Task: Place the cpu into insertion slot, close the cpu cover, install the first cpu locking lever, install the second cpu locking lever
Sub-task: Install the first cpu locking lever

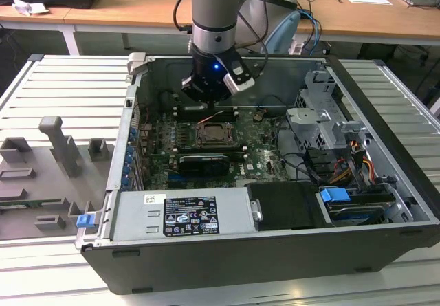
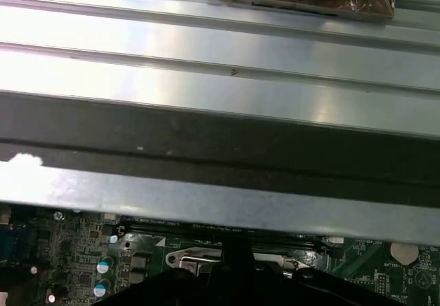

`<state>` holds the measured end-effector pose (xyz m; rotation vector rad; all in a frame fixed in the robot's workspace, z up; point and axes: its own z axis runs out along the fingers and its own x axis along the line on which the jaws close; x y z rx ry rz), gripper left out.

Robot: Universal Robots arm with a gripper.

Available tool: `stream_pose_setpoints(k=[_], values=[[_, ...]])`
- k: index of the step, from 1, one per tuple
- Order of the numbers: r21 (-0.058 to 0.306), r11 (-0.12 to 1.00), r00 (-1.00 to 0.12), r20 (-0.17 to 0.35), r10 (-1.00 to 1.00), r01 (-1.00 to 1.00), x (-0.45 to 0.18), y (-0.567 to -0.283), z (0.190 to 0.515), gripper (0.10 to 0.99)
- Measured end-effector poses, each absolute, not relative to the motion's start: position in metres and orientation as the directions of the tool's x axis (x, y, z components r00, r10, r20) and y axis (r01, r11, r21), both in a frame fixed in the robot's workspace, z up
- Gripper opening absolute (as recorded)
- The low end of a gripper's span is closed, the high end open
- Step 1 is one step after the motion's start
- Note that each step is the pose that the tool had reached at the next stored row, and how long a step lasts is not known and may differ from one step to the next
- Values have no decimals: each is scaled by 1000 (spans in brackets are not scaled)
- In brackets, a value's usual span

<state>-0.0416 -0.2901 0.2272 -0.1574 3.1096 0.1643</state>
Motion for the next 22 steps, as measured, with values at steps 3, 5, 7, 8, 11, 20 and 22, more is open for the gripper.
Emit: stream_pose_setpoints(k=[3, 5, 7, 8, 11, 20, 22], values=[[103, 989, -995, -29, -100, -102, -39, -289, 225, 106], [103, 989, -995, -29, -100, -102, -38, -288, 224, 106], [102, 990, -995, -29, -99, -102, -36, -288, 222, 106], [102, 990, -995, -29, -98, -101, -35, -288, 221, 106], [100, 991, -996, -29, -87, -90, -33, -288, 220, 106], [100, 991, -996, -29, -81, -83, -25, -288, 213, 106], [100, 991, -996, -29, -81, -83, -24, -288, 210, 106]])
